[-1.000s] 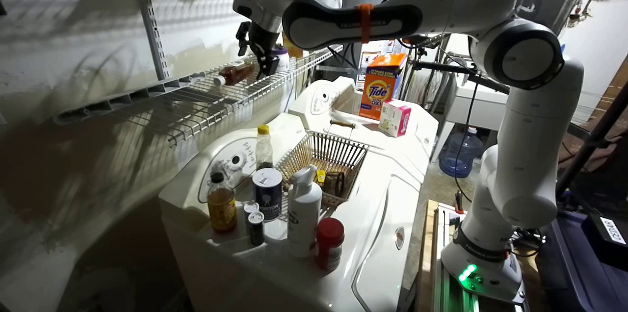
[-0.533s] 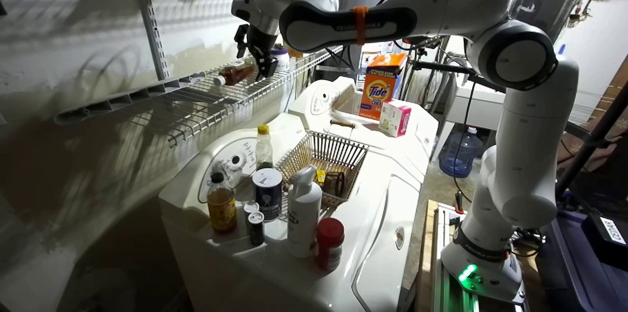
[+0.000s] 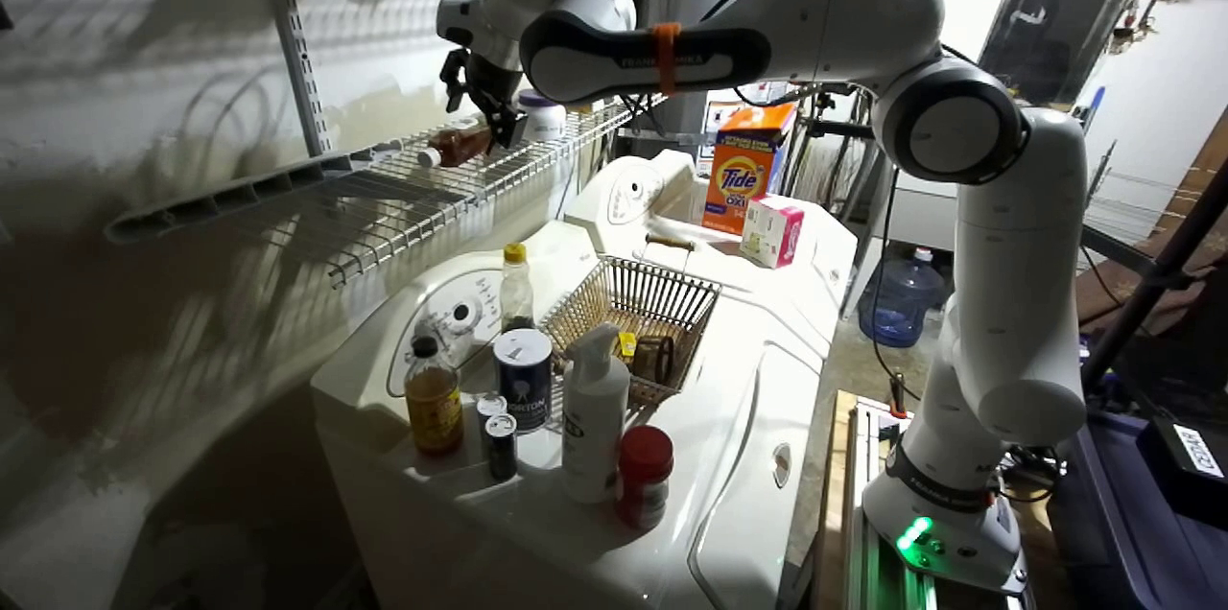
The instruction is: Position the bottle bottom first on the metal rack
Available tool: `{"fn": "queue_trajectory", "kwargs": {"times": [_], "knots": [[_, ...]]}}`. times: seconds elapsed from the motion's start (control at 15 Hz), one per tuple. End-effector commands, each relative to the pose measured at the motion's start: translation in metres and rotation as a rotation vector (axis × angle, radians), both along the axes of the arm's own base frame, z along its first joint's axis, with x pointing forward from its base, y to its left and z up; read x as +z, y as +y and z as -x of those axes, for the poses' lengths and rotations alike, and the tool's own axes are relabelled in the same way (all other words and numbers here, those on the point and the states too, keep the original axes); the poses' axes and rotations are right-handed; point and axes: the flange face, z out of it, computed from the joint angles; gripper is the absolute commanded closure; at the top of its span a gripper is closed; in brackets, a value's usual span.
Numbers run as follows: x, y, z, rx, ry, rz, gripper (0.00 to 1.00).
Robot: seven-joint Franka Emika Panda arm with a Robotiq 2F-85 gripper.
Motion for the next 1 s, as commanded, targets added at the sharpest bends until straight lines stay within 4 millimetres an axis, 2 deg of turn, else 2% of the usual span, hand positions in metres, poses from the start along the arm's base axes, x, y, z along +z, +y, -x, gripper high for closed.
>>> {"fn": "queue_trajectory", "kwargs": {"times": [0.0,0.4,0.93], "knots": [[0.003,-0.008,-0.023,0.028,-0.015,0.008,0.00],[-0.010,-0.018,-0.044,0.024,-0.008,0.031,0.00],[-0.024,-0.027,-0.061,0.035,0.057,0.066,0.00]]}}
